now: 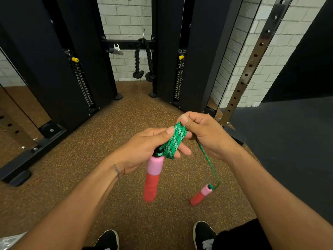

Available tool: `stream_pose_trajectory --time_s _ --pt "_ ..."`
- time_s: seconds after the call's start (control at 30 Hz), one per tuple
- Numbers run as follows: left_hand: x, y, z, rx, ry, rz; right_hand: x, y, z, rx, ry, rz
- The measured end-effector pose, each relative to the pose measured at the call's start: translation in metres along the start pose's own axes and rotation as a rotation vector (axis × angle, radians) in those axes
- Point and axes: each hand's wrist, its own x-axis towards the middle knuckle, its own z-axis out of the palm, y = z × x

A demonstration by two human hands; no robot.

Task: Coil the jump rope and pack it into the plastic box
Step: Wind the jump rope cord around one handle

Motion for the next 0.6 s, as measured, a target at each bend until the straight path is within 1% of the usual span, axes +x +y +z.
stream_pose_trajectory --time_s 0.1,0.23,0.37,0.5,0.6 --pt "-0.001 0.002 0.003 -0.022 -0.010 0.036 0.001 0.007 0.000 0.001 -0.026 0.067" --pt "0.000 0.003 0.003 -0.102 0.082 0.082 0.001 0.017 0.008 -0.033 -0.116 0.140" --pt "0.000 0.003 0.002 -0.116 0.091 0.078 -0.002 0.013 0.016 -0.020 -0.148 0.207" --pt "0.001 0.003 0.001 -0.127 0.105 0.095 -0.001 0.015 0.015 0.002 -0.130 0.234" --pt "0.002 0.000 0.001 -0.118 0.116 0.096 0.001 0.017 0.015 -0.053 -0.090 0.279"
